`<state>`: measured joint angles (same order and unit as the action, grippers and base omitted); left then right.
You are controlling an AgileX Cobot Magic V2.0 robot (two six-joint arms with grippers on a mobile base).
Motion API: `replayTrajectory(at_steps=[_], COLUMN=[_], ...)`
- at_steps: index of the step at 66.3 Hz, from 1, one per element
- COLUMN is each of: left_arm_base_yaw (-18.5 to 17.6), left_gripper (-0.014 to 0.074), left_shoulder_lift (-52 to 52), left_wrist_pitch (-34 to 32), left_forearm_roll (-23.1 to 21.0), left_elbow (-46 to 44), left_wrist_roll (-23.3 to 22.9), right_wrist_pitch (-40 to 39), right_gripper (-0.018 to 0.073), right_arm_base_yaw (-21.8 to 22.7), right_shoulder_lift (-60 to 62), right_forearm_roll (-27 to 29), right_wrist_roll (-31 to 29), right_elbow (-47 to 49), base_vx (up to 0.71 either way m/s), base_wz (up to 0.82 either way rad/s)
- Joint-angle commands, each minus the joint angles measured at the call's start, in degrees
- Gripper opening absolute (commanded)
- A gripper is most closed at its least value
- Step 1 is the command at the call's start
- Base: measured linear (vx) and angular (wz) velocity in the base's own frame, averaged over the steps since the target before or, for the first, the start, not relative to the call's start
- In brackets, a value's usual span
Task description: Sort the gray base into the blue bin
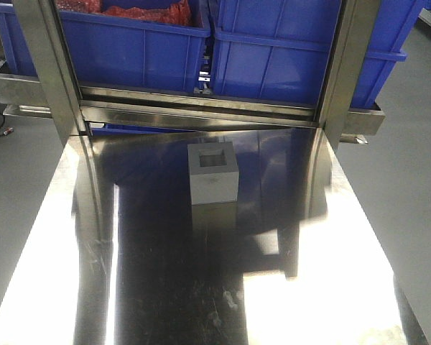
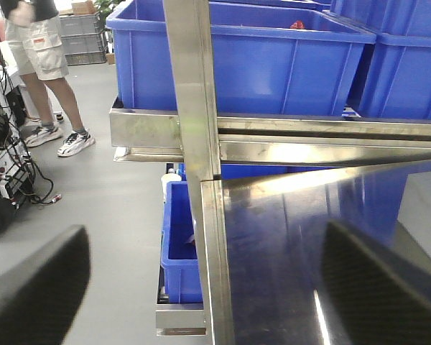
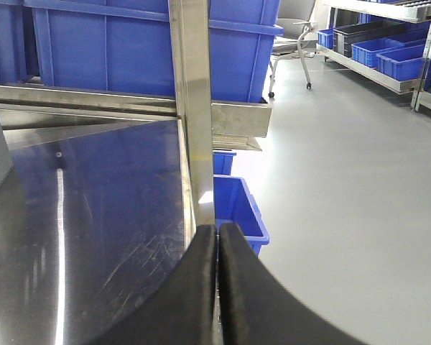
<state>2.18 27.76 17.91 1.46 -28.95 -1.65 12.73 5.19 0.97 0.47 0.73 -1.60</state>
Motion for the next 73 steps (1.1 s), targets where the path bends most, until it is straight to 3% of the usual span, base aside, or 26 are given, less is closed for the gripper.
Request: replayTrajectory(at_steps=[1,27,38,51,58,73], left_arm_base_yaw=[-0.28,-0.28,-0.28,-0.41,-2.58,-11.52], left_gripper=[0.0730,0.0595,0.0532,0.0520,0.0521,0.0528], left_shoulder_lift=[0.52,0.52,1.60,9.54,17.39,35.96], left_wrist_pitch=[-4.02,-5.71,-12.43,-17.05,-17.05,-17.02], left_forearm_roll=[-0.11,-0.79,-0.73,-0.52,-0.48,-0.48], left_elbow=[-2.00,-2.00,-2.06,-4.12,-10.00,-24.44], left_wrist_roll=[-0.30,-0.36,-0.36,-0.14,1.65,4.00], right_wrist_pitch=[-4.30,-4.30,-4.30,-4.30,-4.30,-4.30], right_gripper=[-0.0005,-0.0005,-0.0005,-0.0005,-0.0005,-0.0005], right_arm_base_yaw=[-0.02,-0.02,-0.02,-0.02,-0.02,-0.02], right_shoulder_lift=[0.10,0.10,0.10,0.10,0.10,0.10], right_forearm_roll=[-0.47,-0.47,-0.47,-0.47,-0.47,-0.47], right_wrist_roll=[-0.73,-0.73,-0.73,-0.73,-0.73,-0.73], right_elbow=[-0.11,-0.11,-0.11,-0.11,-0.11,-0.11], base_vx=[0.00,0.00,0.00,0.00,0.00,0.00], base_wz=[0.00,0.00,0.00,0.00,0.00,0.00])
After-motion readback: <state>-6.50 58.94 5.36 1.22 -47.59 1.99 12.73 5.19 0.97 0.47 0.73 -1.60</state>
